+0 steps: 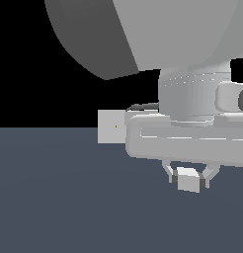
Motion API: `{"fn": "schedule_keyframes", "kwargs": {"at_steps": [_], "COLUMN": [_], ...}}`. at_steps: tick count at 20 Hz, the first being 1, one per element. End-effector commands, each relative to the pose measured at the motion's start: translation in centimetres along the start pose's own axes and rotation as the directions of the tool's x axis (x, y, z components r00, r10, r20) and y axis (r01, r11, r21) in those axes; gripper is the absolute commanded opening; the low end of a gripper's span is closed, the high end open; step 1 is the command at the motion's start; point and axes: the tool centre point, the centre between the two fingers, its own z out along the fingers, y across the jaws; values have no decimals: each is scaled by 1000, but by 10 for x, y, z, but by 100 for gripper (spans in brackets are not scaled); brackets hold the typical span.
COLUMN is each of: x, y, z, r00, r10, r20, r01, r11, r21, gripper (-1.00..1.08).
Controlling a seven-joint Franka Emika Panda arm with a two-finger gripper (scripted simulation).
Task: Plug the charger into the wall socket.
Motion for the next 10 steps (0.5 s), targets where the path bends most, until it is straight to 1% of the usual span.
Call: {"fn": "schedule_keyframes", "kwargs": {"at_steps": [1,6,10], "x": [1,9,20], "y": [-3,-21,-48], "z": [-1,-10,-24], "r00": [1000,999,997], "r10": [-4,-36,-82], "r20": [0,-1,-1], "r01": [4,36,82], "r11": [1000,999,996], "r21": [1,8,18], "gripper": [-100,-100,-100]}}
